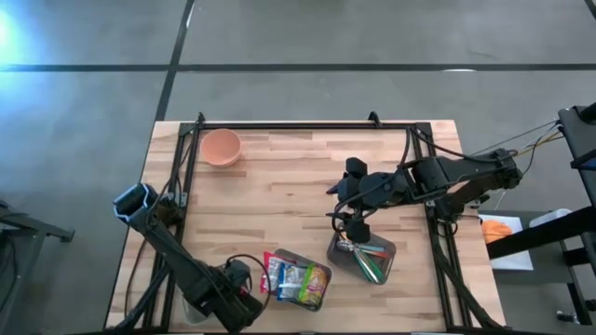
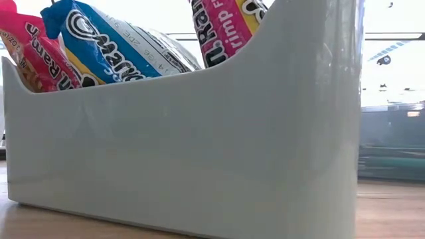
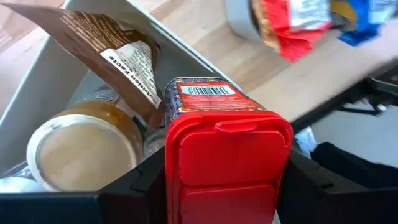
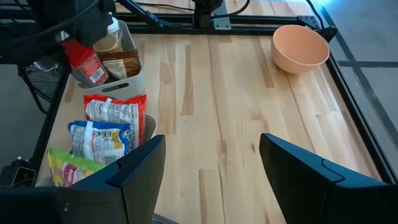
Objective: Pick & Place Food Item
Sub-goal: Put the red seasoning into the left gray bin
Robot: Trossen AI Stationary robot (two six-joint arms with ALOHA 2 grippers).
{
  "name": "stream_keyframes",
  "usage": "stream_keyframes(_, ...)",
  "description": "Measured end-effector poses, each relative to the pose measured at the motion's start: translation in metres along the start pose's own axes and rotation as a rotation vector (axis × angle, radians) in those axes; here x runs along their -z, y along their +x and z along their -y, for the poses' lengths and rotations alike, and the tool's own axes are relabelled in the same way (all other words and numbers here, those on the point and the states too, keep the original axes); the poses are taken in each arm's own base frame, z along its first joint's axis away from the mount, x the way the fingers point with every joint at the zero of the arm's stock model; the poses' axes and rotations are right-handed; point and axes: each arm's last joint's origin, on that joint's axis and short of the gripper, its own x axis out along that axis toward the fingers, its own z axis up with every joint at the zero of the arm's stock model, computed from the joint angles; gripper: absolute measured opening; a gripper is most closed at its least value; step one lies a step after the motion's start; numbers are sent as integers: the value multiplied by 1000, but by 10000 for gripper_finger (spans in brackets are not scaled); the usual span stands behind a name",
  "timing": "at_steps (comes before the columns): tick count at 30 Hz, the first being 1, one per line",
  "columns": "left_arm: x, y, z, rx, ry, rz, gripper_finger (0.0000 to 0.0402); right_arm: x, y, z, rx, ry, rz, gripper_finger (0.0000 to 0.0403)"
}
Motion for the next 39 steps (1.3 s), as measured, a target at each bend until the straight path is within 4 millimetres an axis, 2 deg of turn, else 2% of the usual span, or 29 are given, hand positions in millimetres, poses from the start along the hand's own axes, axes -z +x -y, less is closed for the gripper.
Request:
stream_keyframes(13,-2,19,-5,-12,-26,5,202,0,0,0,0,-1,1,256)
stream_keyframes(39,-5,13,-4,43,-47,64,202,0,0,-1,-23,20,-2,256)
